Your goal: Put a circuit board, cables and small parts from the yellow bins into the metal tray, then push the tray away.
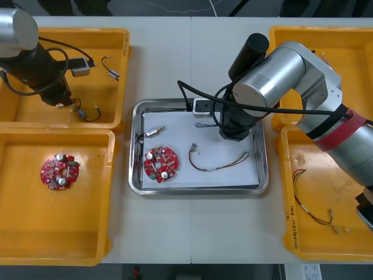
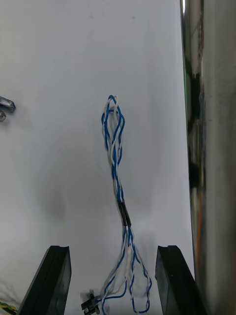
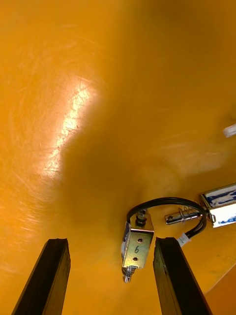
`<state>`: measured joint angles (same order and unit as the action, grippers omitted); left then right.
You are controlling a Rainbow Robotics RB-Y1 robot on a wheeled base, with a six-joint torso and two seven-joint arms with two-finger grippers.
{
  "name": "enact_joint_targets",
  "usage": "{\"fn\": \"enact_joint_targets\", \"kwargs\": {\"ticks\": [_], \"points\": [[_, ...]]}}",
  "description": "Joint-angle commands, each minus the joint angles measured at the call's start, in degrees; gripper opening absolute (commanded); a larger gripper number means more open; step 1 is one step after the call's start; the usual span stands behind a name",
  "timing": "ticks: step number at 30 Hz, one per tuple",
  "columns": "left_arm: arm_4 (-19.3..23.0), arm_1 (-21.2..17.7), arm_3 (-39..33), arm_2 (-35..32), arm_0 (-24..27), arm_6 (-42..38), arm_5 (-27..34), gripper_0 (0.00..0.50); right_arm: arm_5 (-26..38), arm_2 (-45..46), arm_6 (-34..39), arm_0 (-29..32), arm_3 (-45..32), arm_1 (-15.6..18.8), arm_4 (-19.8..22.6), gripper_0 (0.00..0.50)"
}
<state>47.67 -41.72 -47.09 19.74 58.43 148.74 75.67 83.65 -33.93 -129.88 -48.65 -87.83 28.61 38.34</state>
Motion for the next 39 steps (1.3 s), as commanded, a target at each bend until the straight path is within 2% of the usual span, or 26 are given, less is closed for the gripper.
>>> {"fn": "enact_joint_targets", "kwargs": {"ticks": [1, 6, 13, 22, 23, 24, 32, 39], "points": [[0.41, 0.59, -0.28, 1.18, -0.07, -0.46, -0.88, 0.5, 0.38, 0.8, -1.16, 0.22, -1.11, 1.36, 1.65, 0.5], [0.5, 0.59, -0.28, 1.18, -1.3, -0.55, -1.58, 0.5, 4.77, 3.44, -0.72, 0.22, -3.4, 0.13, 1.21, 0.5], [0.94, 0.59, -0.19, 1.27, -2.53, -0.55, -2.37, 0.5, 16.64, 12.66, -0.99, 0.31, -5.07, -4.97, 0.42, 0.5], [1.73, 0.85, -0.19, 1.27, -2.97, -0.55, -2.55, 0.5, 25.86, 22.6, -0.46, 7.25, -18.52, -5.5, -0.81, 0.5], [1.81, 1.03, -0.28, 1.27, -2.97, -0.55, -2.63, 0.241, 26.35, 24.0, -0.37, 7.96, -20.54, -5.5, -1.16, 0.5], [1.73, 1.11, -0.28, 1.27, -2.97, -0.55, -2.63, 0.001, 26.35, 25.23, -0.2, 8.92, -22.47, -5.5, -1.86, 0.5], [2.25, 1.11, -0.28, 1.27, -2.88, -0.9, -2.81, 0.0, 26.35, 34.99, 1.39, 15.34, -33.54, -4.88, -4.85, 0.5], [2.43, 0.76, -0.28, 1.18, -1.48, -2.13, -2.55, 0.0, 26.35, 45.01, 3.23, 21.49, -37.94, -3.74, -4.24, 0.5]]}}
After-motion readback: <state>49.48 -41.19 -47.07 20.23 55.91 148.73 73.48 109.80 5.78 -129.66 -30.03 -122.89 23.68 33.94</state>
